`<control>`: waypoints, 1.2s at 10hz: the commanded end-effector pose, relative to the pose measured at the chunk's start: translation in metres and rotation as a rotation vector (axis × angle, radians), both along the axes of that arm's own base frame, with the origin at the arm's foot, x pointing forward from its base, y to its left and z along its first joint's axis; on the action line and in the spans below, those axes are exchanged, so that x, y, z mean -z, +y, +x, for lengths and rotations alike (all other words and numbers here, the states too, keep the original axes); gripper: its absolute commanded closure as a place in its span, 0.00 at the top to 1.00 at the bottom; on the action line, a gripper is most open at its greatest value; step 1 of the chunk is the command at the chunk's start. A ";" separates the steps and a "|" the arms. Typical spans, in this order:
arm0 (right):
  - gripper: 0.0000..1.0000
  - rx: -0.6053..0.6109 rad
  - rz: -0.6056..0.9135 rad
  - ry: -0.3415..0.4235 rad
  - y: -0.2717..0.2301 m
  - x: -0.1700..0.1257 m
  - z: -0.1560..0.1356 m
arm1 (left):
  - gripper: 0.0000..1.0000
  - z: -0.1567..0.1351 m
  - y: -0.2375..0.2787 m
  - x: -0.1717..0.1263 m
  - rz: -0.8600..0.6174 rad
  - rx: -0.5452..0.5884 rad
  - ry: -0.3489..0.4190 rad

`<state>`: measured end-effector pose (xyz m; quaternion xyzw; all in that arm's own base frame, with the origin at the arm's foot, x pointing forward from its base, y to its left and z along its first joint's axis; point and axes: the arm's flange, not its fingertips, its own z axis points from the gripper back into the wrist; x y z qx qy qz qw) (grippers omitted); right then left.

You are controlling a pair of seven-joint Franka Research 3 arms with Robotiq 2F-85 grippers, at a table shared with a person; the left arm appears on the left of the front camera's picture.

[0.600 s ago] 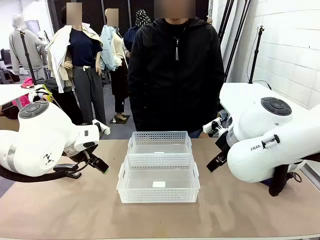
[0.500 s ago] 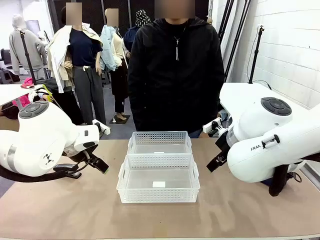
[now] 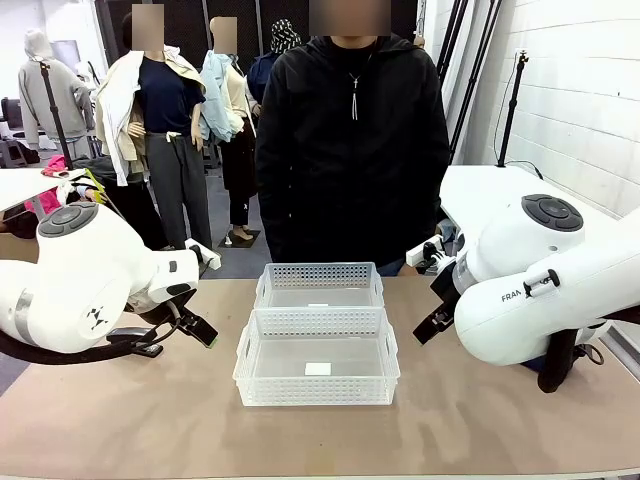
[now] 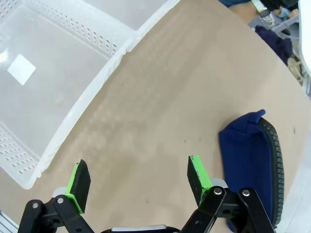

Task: Distribute items into two baskets.
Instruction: Pick up the Pencil pouch that the person points to.

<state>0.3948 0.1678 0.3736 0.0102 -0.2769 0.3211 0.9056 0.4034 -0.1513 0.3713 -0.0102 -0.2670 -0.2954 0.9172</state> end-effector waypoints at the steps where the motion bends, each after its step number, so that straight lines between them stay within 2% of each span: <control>1: 1.00 0.000 0.000 0.000 0.000 0.000 0.000 | 1.00 0.000 0.000 0.000 0.000 -0.001 0.000; 7: 1.00 0.000 0.000 0.000 0.000 0.000 0.000 | 1.00 0.000 0.000 0.000 0.000 0.000 0.000; 8: 1.00 -0.052 0.019 0.031 -0.005 -0.013 -0.001 | 1.00 0.003 0.002 -0.009 0.003 -0.014 0.016; 10: 1.00 -0.078 0.033 0.062 -0.018 -0.033 0.000 | 1.00 0.008 0.005 -0.032 -0.030 0.017 0.045; 12: 1.00 -0.098 0.038 0.106 -0.033 -0.049 0.005 | 1.00 0.016 0.012 -0.057 0.010 0.015 0.075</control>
